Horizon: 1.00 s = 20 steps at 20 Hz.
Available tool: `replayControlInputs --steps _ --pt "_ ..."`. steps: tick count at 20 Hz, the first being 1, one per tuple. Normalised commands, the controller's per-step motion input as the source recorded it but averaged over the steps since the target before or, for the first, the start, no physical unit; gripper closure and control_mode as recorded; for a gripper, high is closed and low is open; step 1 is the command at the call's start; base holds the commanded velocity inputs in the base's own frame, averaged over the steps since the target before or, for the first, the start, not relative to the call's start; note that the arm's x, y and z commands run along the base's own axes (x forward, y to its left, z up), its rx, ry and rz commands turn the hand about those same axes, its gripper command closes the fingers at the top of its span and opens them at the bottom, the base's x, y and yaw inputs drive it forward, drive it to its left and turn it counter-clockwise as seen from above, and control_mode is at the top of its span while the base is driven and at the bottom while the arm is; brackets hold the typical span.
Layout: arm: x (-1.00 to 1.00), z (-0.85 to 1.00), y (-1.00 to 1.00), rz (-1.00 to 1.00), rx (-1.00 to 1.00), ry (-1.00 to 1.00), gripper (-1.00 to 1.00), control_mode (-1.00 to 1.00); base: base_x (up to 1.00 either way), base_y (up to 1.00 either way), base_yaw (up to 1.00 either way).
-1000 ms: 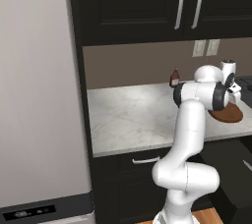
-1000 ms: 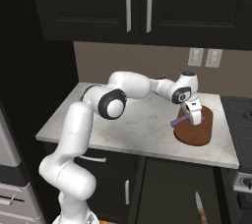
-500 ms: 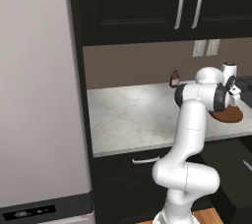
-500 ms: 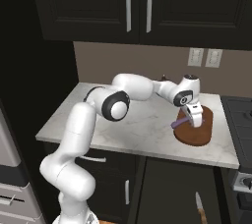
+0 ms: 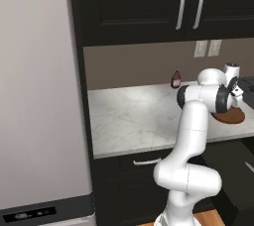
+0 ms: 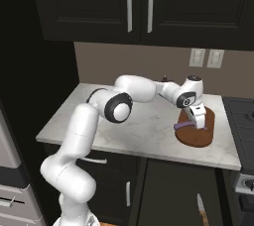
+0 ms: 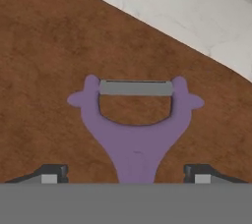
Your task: Open the drawer on the right and place the cutting tools on the cutting board.
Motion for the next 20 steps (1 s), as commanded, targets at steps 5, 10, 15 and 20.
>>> replayControlInputs --steps 5,10,15,20 --pt "-0.01 0.14 -0.01 0.00 0.00 0.00 -1.00 -1.00 0.00 0.00 0.00" --pt "-0.37 0.24 0.00 0.00 0.00 0.00 -1.00 -1.00 0.00 0.00 0.00" --pt "-0.63 0.20 0.00 0.00 0.00 0.02 -1.00 -1.00 0.00 0.00 0.00" --pt "-0.82 0.01 0.07 0.00 0.00 -0.04 -1.00 -1.00 0.00 0.00 0.00"
